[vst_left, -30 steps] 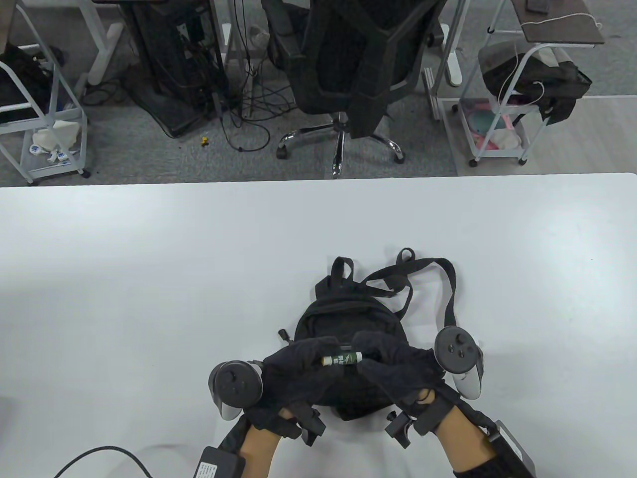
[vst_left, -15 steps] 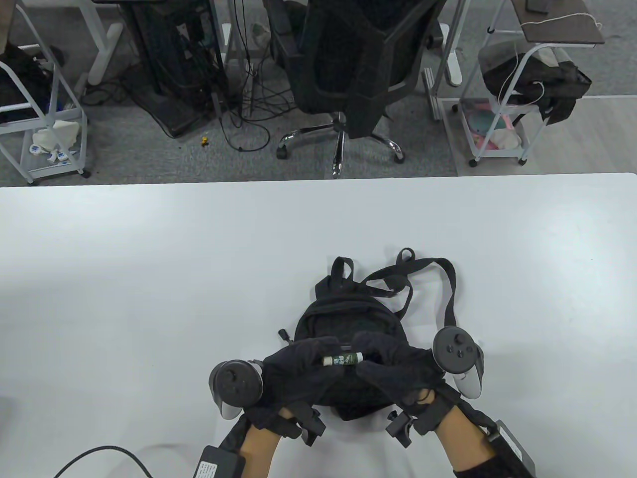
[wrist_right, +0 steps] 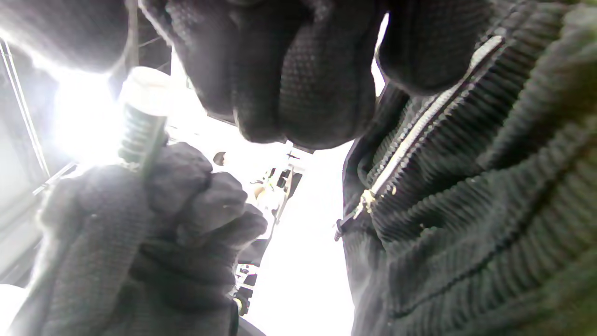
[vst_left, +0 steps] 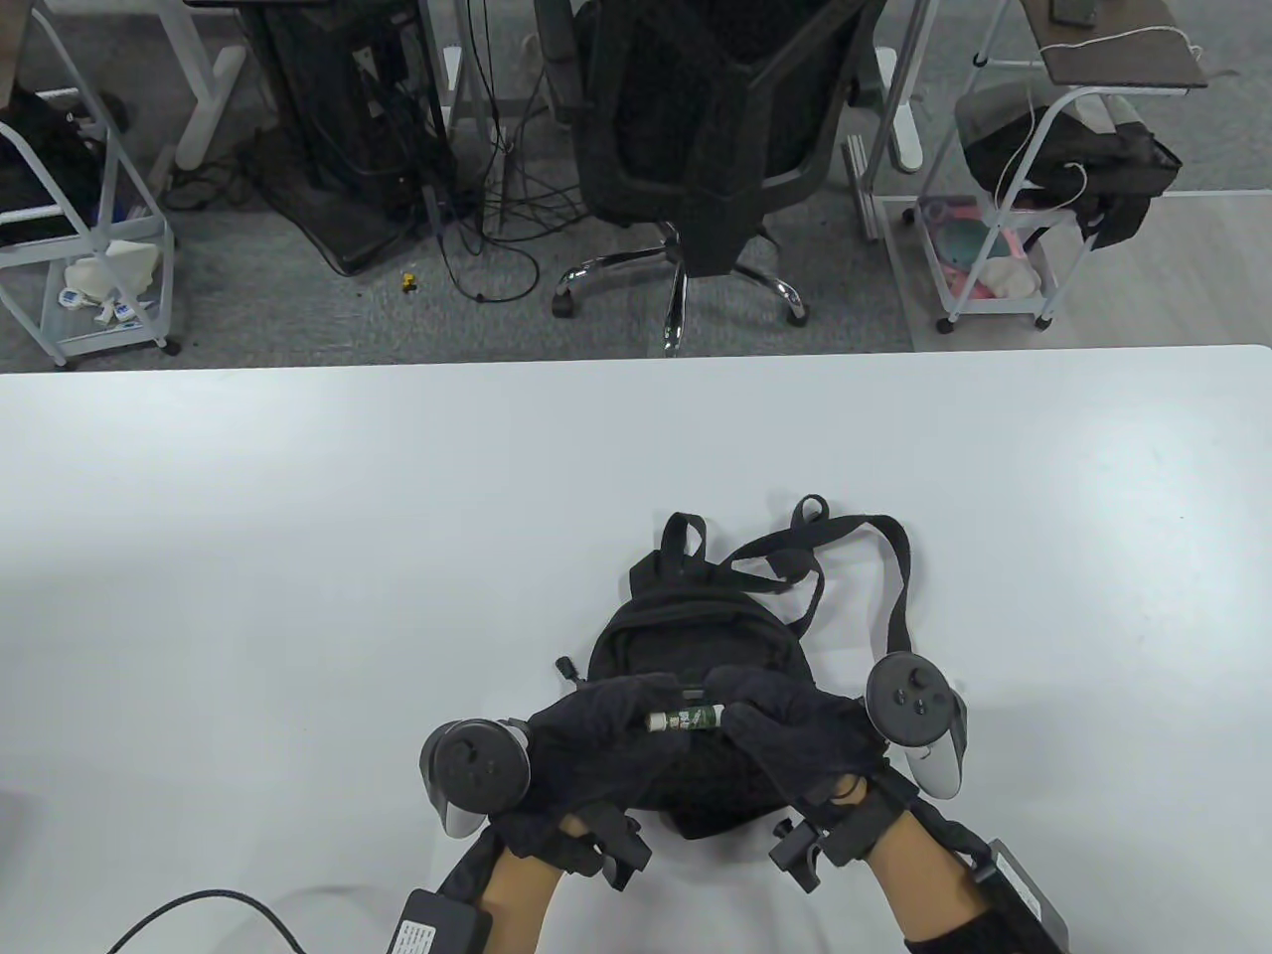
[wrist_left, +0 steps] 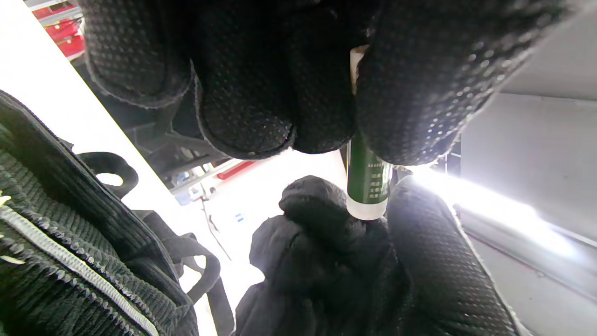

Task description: Apply lubricant on backpack

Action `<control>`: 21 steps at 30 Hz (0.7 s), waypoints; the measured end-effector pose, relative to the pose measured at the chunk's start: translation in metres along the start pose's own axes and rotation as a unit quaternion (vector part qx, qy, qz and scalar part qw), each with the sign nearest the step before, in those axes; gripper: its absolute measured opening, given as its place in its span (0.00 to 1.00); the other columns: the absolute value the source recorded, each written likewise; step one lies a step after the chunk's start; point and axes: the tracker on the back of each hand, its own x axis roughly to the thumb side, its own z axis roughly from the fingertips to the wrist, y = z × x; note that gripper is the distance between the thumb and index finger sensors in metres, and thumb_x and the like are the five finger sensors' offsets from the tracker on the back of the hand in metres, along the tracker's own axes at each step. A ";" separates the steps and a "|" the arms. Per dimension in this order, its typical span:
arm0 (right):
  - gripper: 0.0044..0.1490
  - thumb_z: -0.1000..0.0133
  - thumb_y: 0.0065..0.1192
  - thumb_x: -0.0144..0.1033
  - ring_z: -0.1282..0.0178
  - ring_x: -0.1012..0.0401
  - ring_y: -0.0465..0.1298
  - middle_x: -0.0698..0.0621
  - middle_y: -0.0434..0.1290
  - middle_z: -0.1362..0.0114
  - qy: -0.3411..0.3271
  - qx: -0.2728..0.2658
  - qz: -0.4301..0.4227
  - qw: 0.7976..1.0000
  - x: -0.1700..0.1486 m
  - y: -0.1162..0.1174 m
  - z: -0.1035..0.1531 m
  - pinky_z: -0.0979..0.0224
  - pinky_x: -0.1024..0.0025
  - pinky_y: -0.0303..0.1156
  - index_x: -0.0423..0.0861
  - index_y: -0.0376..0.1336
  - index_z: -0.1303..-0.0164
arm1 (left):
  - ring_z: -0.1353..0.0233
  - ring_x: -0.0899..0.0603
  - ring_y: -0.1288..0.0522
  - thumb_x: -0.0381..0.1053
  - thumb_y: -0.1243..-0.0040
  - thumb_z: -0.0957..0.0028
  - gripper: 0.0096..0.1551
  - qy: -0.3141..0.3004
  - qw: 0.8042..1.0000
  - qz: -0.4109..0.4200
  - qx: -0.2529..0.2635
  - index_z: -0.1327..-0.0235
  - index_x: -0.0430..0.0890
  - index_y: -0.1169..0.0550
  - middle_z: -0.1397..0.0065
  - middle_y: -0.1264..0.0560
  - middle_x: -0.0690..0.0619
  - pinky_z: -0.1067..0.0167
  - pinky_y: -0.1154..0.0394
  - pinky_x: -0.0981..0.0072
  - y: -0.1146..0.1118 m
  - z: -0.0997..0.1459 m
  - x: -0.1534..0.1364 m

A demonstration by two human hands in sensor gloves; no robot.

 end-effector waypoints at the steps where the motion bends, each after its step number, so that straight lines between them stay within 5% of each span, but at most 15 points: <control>1: 0.34 0.49 0.55 0.67 0.50 0.58 0.86 0.54 0.81 0.42 -0.003 0.004 0.004 1.000 0.001 0.001 0.000 0.38 0.52 0.76 0.57 0.72 0.42 | 0.51 0.40 0.12 0.55 0.19 0.59 0.30 0.000 1.000 0.000 0.000 0.45 0.46 0.16 0.47 0.14 0.50 0.48 0.17 0.42 0.000 0.000 0.000; 13: 0.37 0.52 0.75 0.56 0.44 0.61 0.84 0.56 0.76 0.35 -0.013 -0.033 0.065 0.997 0.009 0.000 0.003 0.34 0.52 0.75 0.59 0.65 0.33 | 0.51 0.40 0.12 0.55 0.19 0.59 0.30 0.001 1.000 -0.018 0.008 0.46 0.45 0.15 0.48 0.14 0.50 0.48 0.18 0.41 0.001 0.000 0.002; 15: 0.36 0.53 0.73 0.63 0.47 0.60 0.85 0.56 0.78 0.39 -0.012 -0.030 0.073 0.997 0.009 -0.001 0.003 0.36 0.52 0.76 0.58 0.68 0.37 | 0.51 0.40 0.12 0.55 0.19 0.59 0.30 0.000 1.000 -0.026 0.003 0.46 0.45 0.15 0.48 0.14 0.50 0.48 0.17 0.42 0.002 0.000 0.003; 21: 0.28 0.49 0.65 0.58 0.52 0.60 0.87 0.55 0.82 0.44 -0.006 -0.015 0.065 0.998 0.006 0.005 0.002 0.38 0.53 0.77 0.58 0.73 0.42 | 0.52 0.41 0.12 0.57 0.18 0.60 0.31 0.007 1.000 -0.005 -0.010 0.46 0.45 0.15 0.49 0.14 0.51 0.48 0.17 0.42 0.001 0.000 0.001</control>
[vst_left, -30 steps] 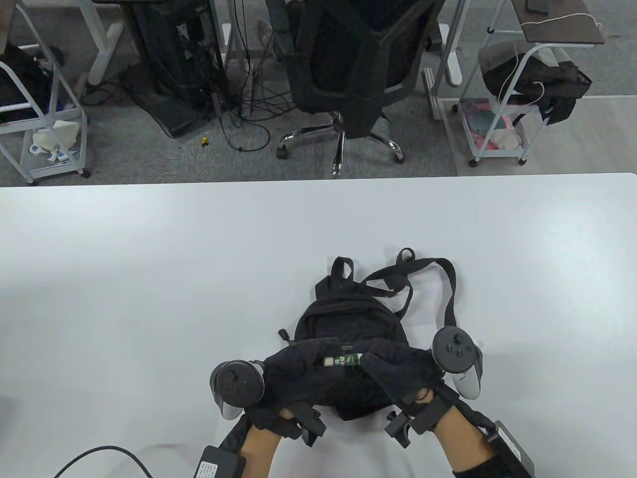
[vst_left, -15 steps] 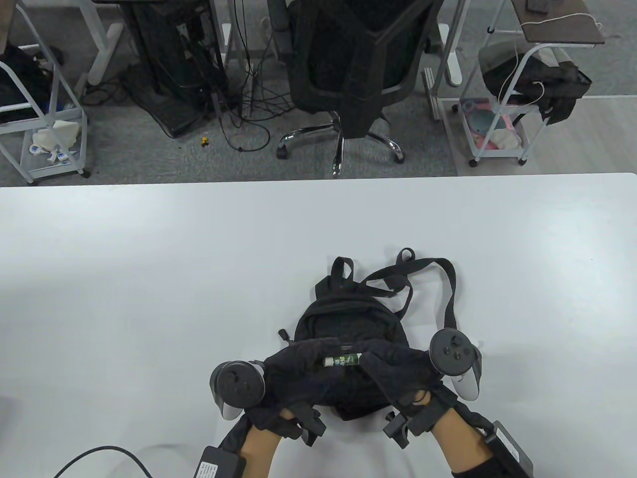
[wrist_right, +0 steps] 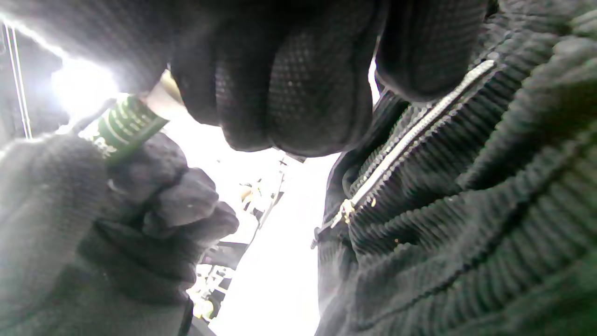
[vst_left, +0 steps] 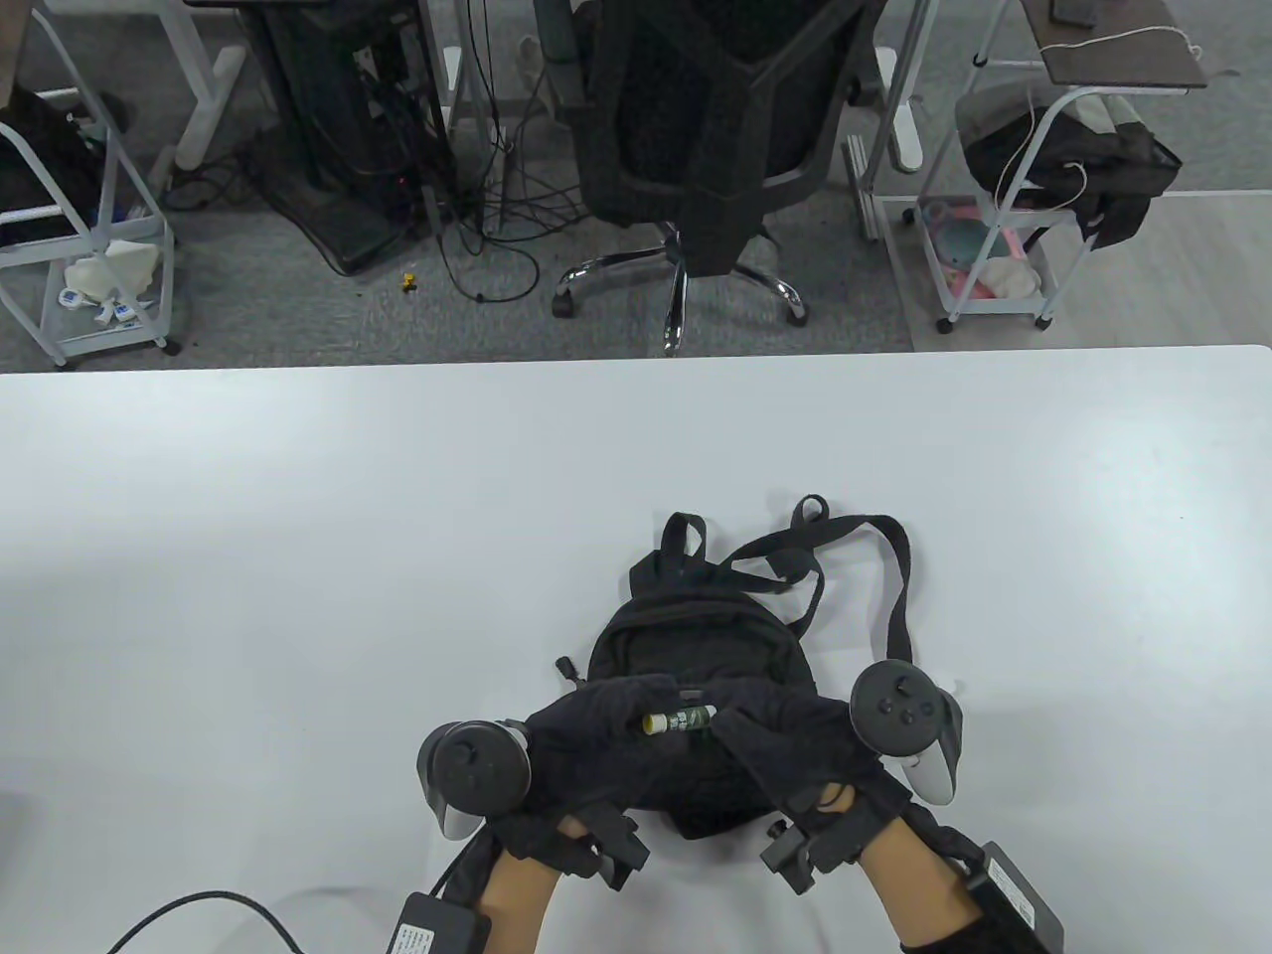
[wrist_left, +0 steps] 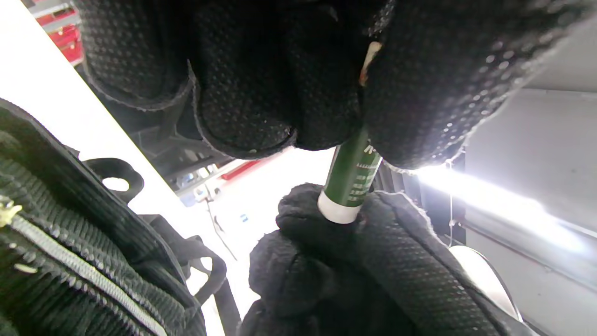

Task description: Apply lubricant on backpack

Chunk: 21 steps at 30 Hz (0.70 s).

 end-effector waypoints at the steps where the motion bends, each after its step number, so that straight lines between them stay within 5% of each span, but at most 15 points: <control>1: 0.28 0.49 0.65 0.58 0.52 0.60 0.87 0.55 0.82 0.43 0.000 0.003 0.000 1.000 0.000 0.001 0.000 0.38 0.53 0.77 0.57 0.73 0.42 | 0.52 0.41 0.12 0.58 0.18 0.60 0.31 0.001 1.000 0.008 -0.002 0.46 0.45 0.15 0.49 0.14 0.51 0.48 0.17 0.42 -0.001 0.000 -0.001; 9: 0.27 0.48 0.65 0.56 0.54 0.60 0.88 0.54 0.83 0.45 0.001 0.032 -0.056 0.998 0.002 0.008 0.000 0.39 0.54 0.78 0.55 0.73 0.43 | 0.48 0.39 0.15 0.59 0.20 0.59 0.32 0.023 0.998 0.059 0.003 0.44 0.47 0.15 0.45 0.15 0.50 0.44 0.20 0.39 -0.011 0.001 -0.004; 14: 0.31 0.50 0.67 0.60 0.53 0.58 0.88 0.52 0.82 0.44 -0.002 0.041 -0.034 0.999 0.006 0.002 -0.001 0.40 0.52 0.77 0.54 0.73 0.41 | 0.39 0.35 0.18 0.59 0.23 0.56 0.31 0.036 0.997 0.064 0.017 0.43 0.46 0.15 0.35 0.20 0.45 0.40 0.23 0.35 -0.009 0.002 -0.006; 16: 0.34 0.50 0.68 0.61 0.49 0.56 0.86 0.51 0.80 0.40 -0.005 0.041 -0.004 0.999 0.012 -0.018 0.001 0.37 0.50 0.76 0.54 0.71 0.37 | 0.40 0.34 0.16 0.58 0.23 0.56 0.30 0.041 0.997 0.054 0.026 0.43 0.45 0.15 0.35 0.19 0.43 0.42 0.21 0.36 -0.006 0.002 -0.007; 21: 0.36 0.50 0.69 0.62 0.42 0.55 0.84 0.52 0.77 0.34 0.023 -0.081 0.094 0.992 0.018 -0.091 0.016 0.34 0.49 0.74 0.57 0.68 0.33 | 0.44 0.35 0.13 0.56 0.25 0.54 0.30 0.047 0.998 0.042 0.028 0.42 0.43 0.16 0.40 0.16 0.42 0.46 0.18 0.37 0.000 0.001 -0.010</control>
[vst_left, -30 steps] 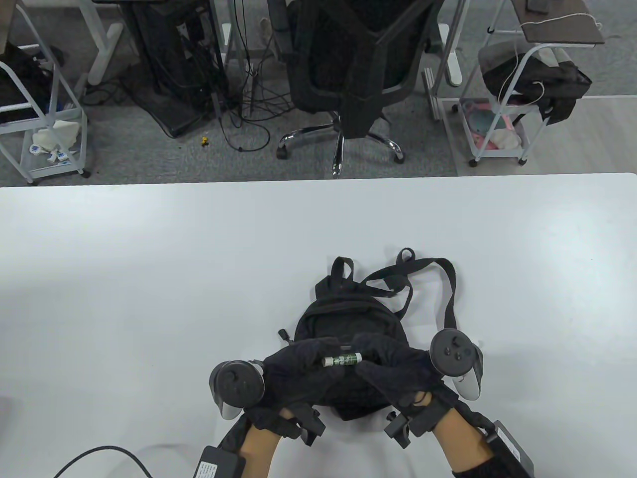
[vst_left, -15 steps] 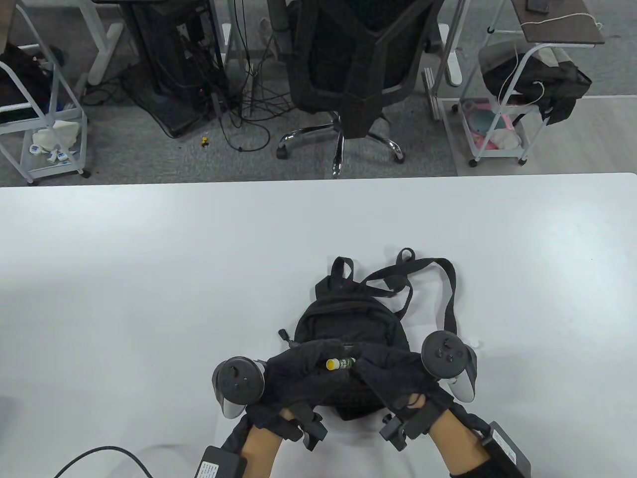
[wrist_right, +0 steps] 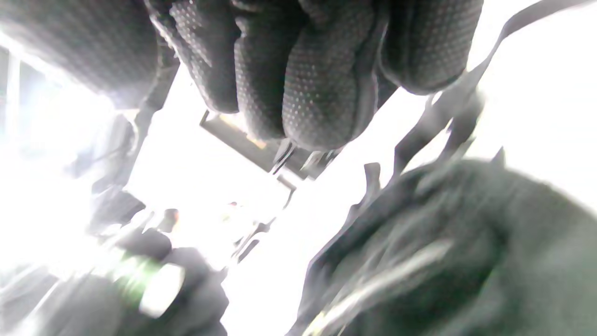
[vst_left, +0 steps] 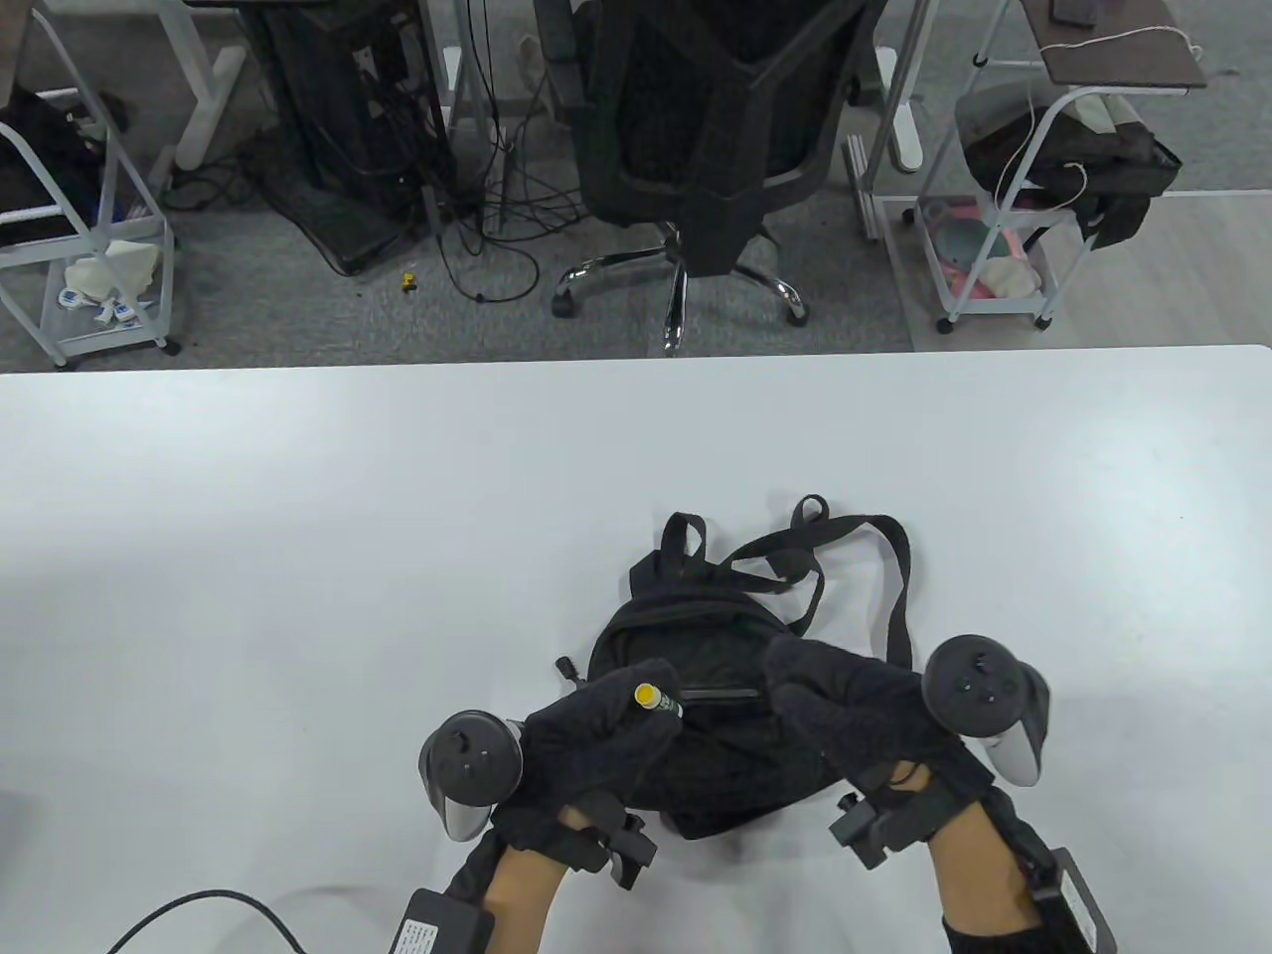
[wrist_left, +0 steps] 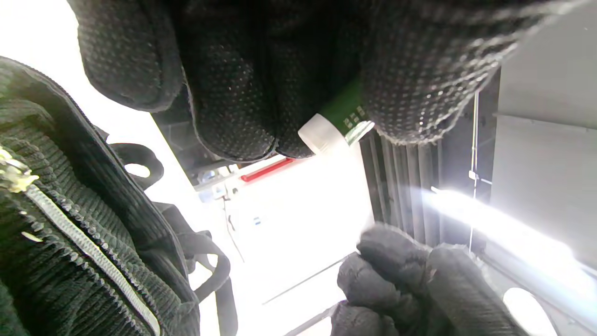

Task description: Apply lubricant on backpack

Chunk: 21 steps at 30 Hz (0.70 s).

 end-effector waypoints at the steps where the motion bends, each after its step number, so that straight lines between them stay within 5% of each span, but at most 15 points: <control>1: 0.36 0.50 0.70 0.61 0.41 0.54 0.83 0.52 0.77 0.33 0.023 -0.021 0.025 0.999 -0.006 -0.011 0.002 0.33 0.48 0.73 0.58 0.68 0.32 | 0.44 0.35 0.13 0.56 0.26 0.53 0.31 0.001 1.000 -0.002 0.000 0.41 0.42 0.17 0.39 0.16 0.42 0.46 0.18 0.37 0.001 0.000 0.000; 6: 0.35 0.50 0.75 0.58 0.32 0.53 0.79 0.53 0.72 0.27 0.133 -0.091 0.120 0.980 -0.041 -0.040 0.002 0.29 0.47 0.69 0.60 0.69 0.33 | 0.47 0.35 0.11 0.53 0.27 0.53 0.31 0.009 1.000 -0.004 0.005 0.38 0.41 0.18 0.39 0.18 0.41 0.46 0.17 0.37 0.002 -0.001 -0.003; 13: 0.38 0.52 0.81 0.55 0.25 0.51 0.73 0.52 0.65 0.20 0.324 -0.028 0.205 0.923 -0.103 -0.038 -0.004 0.27 0.47 0.67 0.63 0.67 0.30 | 0.47 0.36 0.12 0.52 0.26 0.53 0.31 0.017 1.000 -0.026 0.000 0.37 0.41 0.18 0.38 0.18 0.41 0.43 0.18 0.37 0.003 -0.002 -0.009; 16: 0.40 0.53 0.83 0.54 0.28 0.53 0.75 0.52 0.67 0.22 0.362 -0.013 0.228 0.904 -0.119 -0.030 -0.007 0.29 0.49 0.69 0.64 0.67 0.30 | 0.47 0.36 0.12 0.52 0.26 0.53 0.31 0.020 0.999 -0.031 -0.004 0.37 0.41 0.18 0.37 0.19 0.41 0.43 0.18 0.37 0.002 -0.001 -0.009; 19: 0.40 0.55 0.85 0.55 0.46 0.59 0.82 0.56 0.75 0.33 0.377 -0.012 0.242 0.894 -0.124 -0.026 -0.009 0.34 0.52 0.73 0.63 0.68 0.32 | 0.48 0.37 0.13 0.51 0.26 0.53 0.31 0.020 0.999 -0.035 -0.005 0.37 0.41 0.18 0.37 0.19 0.41 0.41 0.19 0.38 0.003 -0.001 -0.009; 21: 0.38 0.55 0.85 0.54 0.50 0.61 0.82 0.58 0.77 0.36 0.378 -0.018 0.240 0.894 -0.125 -0.024 -0.009 0.35 0.54 0.74 0.63 0.69 0.33 | 0.48 0.37 0.13 0.50 0.25 0.54 0.31 0.021 0.999 -0.035 -0.005 0.37 0.41 0.18 0.37 0.19 0.41 0.40 0.19 0.38 0.003 -0.001 -0.010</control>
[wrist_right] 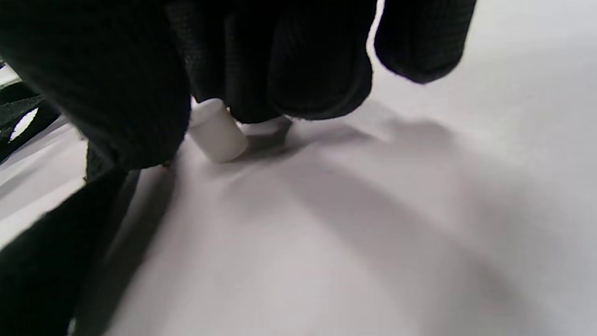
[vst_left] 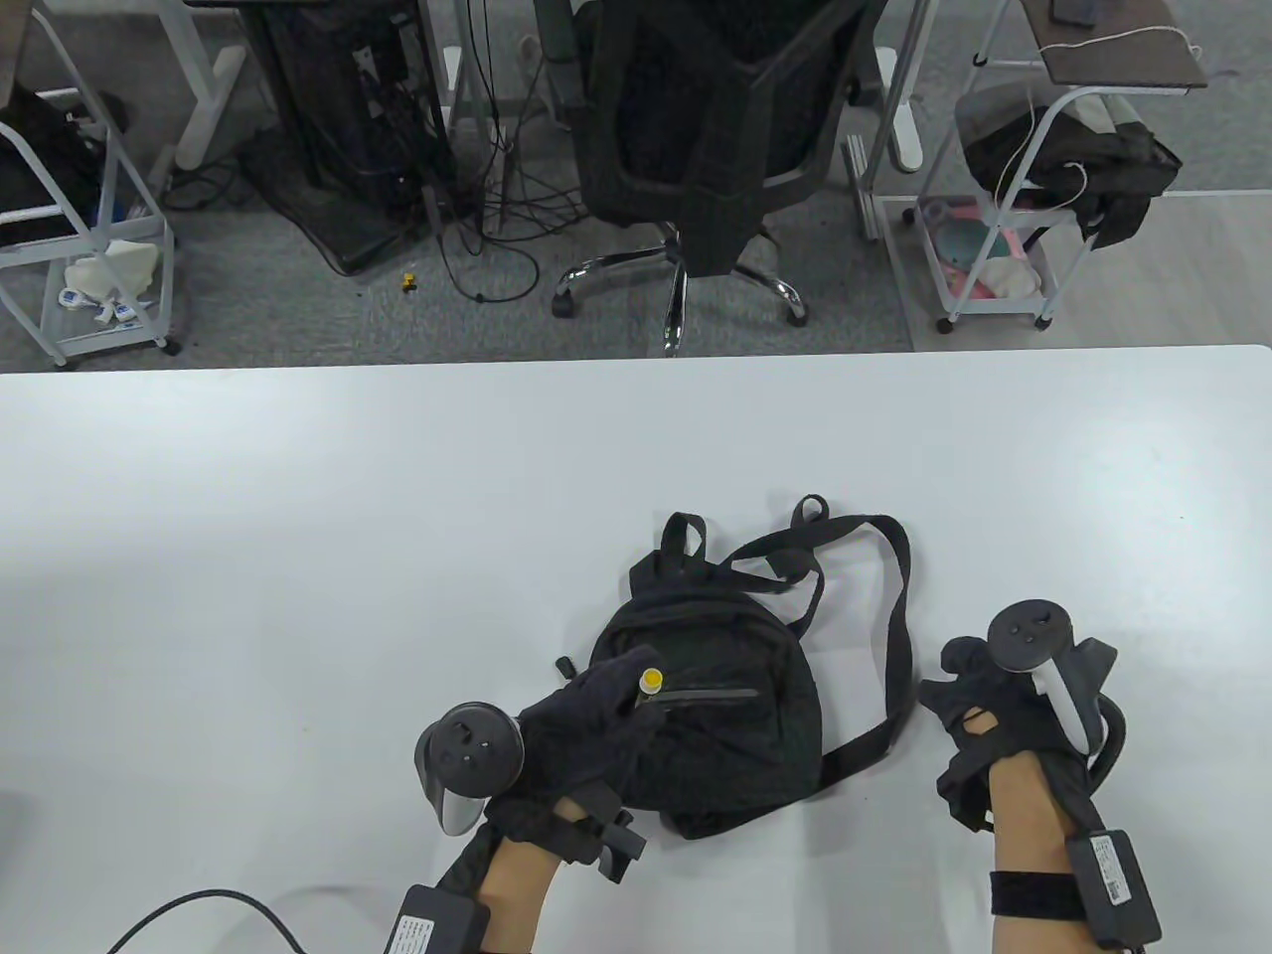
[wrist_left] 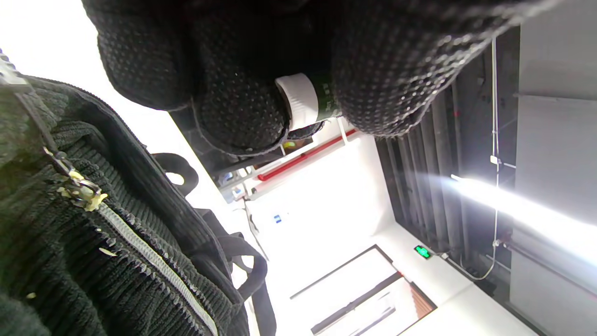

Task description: Apply lubricant on backpack

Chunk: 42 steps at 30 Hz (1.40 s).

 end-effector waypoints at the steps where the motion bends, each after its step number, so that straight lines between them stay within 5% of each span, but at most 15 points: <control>1: 0.38 0.55 0.85 0.54 0.50 0.61 0.83 0.58 0.77 0.36 0.001 -0.005 0.003 1.000 0.001 0.001 0.000 0.35 0.54 0.74 0.63 0.69 0.34 | 0.47 0.37 0.13 0.50 0.25 0.54 0.31 0.001 1.000 0.001 0.000 0.37 0.41 0.18 0.37 0.19 0.41 0.40 0.19 0.38 0.000 0.000 0.000; 8: 0.33 0.54 0.84 0.52 0.52 0.62 0.85 0.56 0.80 0.39 0.006 -0.032 0.003 0.999 0.003 -0.002 0.001 0.36 0.56 0.76 0.57 0.73 0.39 | 0.48 0.37 0.13 0.50 0.25 0.54 0.31 0.006 1.000 -0.005 0.000 0.38 0.41 0.18 0.38 0.19 0.41 0.41 0.19 0.38 0.000 0.000 0.000; 13: 0.32 0.54 0.84 0.51 0.52 0.61 0.85 0.55 0.80 0.40 -0.082 -0.084 -0.053 0.992 0.021 -0.024 0.027 0.37 0.56 0.77 0.58 0.72 0.39 | 0.49 0.38 0.13 0.51 0.23 0.56 0.31 0.006 1.000 -0.016 -0.001 0.39 0.42 0.16 0.38 0.18 0.42 0.41 0.18 0.38 0.000 -0.001 0.000; 17: 0.32 0.54 0.83 0.52 0.52 0.61 0.86 0.56 0.80 0.39 -0.222 -0.102 -0.139 0.960 0.043 -0.039 0.062 0.38 0.56 0.77 0.59 0.72 0.39 | 0.49 0.38 0.12 0.51 0.21 0.57 0.30 -0.005 0.999 -0.037 -0.012 0.41 0.43 0.15 0.39 0.18 0.43 0.41 0.18 0.39 -0.002 -0.002 0.004; 20: 0.32 0.53 0.83 0.52 0.51 0.62 0.86 0.56 0.80 0.39 -0.340 -0.081 -0.205 0.914 0.064 -0.041 0.088 0.38 0.56 0.77 0.60 0.71 0.39 | 0.49 0.39 0.13 0.52 0.20 0.58 0.30 -0.022 0.997 -0.062 -0.028 0.42 0.44 0.15 0.39 0.18 0.44 0.41 0.18 0.39 -0.007 -0.002 0.010; 25: 0.32 0.53 0.82 0.51 0.50 0.62 0.86 0.56 0.79 0.38 -0.431 -0.042 -0.222 0.874 0.090 -0.026 0.120 0.38 0.56 0.77 0.60 0.71 0.38 | 0.49 0.39 0.13 0.52 0.20 0.58 0.30 -0.048 0.993 -0.094 -0.052 0.42 0.44 0.14 0.39 0.18 0.44 0.40 0.18 0.39 -0.015 -0.001 0.019; 42: 0.32 0.53 0.82 0.52 0.50 0.62 0.86 0.57 0.80 0.38 -0.481 -0.029 -0.169 0.860 0.111 -0.001 0.146 0.38 0.56 0.78 0.60 0.71 0.38 | 0.49 0.40 0.13 0.52 0.19 0.59 0.30 -0.065 0.987 -0.119 -0.090 0.43 0.45 0.14 0.40 0.17 0.45 0.39 0.18 0.41 -0.028 0.000 0.025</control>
